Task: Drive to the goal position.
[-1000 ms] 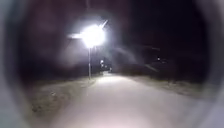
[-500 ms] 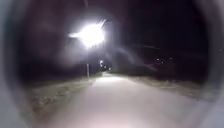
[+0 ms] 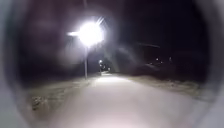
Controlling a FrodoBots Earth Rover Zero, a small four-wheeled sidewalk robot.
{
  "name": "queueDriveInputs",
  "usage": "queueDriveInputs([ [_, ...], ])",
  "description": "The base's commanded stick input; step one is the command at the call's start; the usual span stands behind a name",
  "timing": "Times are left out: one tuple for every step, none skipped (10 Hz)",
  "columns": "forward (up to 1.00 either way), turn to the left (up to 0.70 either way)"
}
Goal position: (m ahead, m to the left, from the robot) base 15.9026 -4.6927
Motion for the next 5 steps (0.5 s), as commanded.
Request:
queueDriveInputs([
  [0.70, 0.14],
  [0.70, 0.14],
  [0.70, 0.14],
  [0.70, 0.07],
  [0.70, 0.00],
])
